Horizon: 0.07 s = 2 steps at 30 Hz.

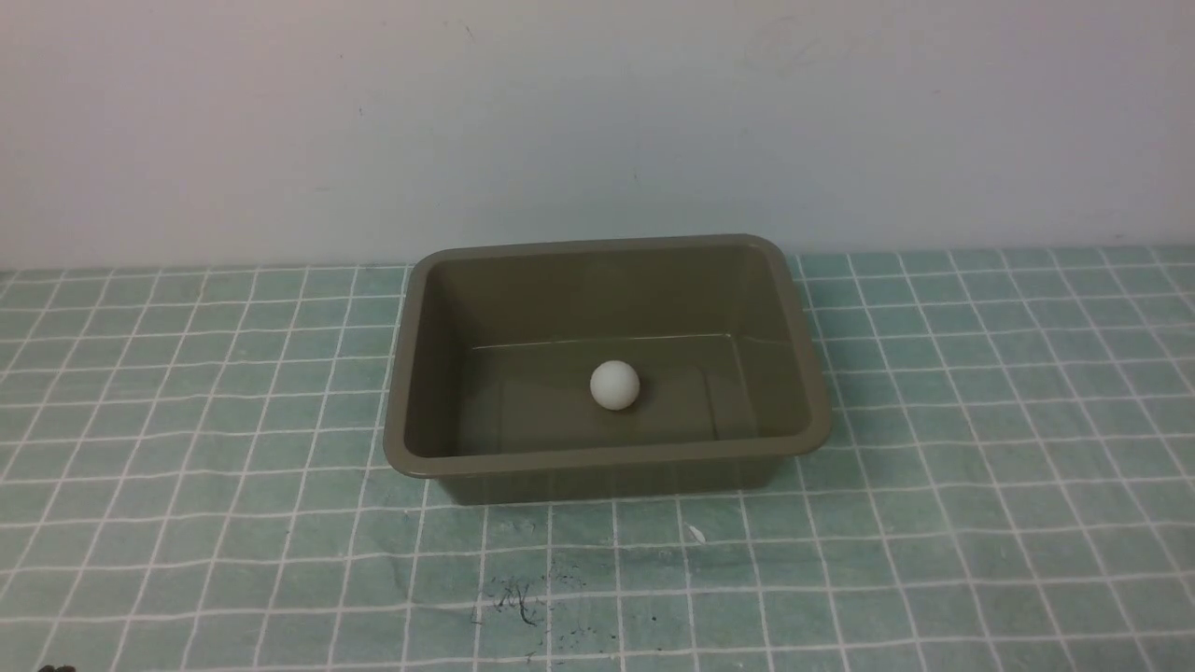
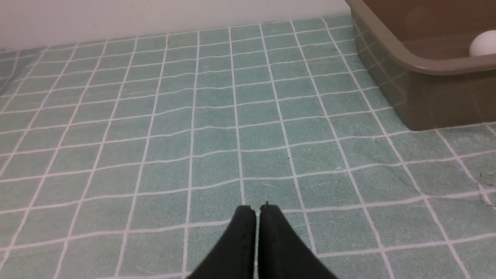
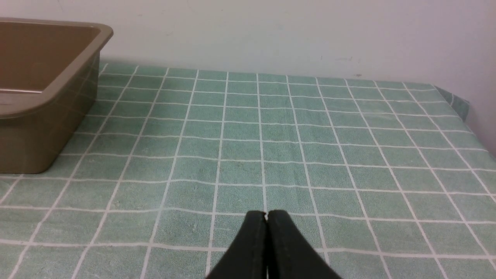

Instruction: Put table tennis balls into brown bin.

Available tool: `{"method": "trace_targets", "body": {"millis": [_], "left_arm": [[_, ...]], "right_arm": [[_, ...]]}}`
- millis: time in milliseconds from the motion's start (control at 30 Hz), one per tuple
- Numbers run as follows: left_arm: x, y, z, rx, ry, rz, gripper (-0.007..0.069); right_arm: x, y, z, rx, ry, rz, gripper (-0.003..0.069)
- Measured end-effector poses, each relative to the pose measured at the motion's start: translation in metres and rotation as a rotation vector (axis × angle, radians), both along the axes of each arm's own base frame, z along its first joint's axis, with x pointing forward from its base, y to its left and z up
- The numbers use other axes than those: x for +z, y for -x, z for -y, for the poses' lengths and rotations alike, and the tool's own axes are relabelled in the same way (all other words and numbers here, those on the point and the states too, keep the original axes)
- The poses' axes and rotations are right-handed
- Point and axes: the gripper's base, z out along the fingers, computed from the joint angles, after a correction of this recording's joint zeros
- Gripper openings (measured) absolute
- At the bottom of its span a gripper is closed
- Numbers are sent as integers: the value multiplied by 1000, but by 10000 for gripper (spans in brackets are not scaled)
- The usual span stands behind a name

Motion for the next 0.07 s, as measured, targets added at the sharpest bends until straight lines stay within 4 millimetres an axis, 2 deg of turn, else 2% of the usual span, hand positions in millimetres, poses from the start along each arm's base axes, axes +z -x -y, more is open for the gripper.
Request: {"method": "trace_targets", "body": {"millis": [67], "left_arm": [[0, 0, 0, 0, 0, 0, -4]], "right_arm": [[0, 0, 0, 0, 0, 0, -15]]}}
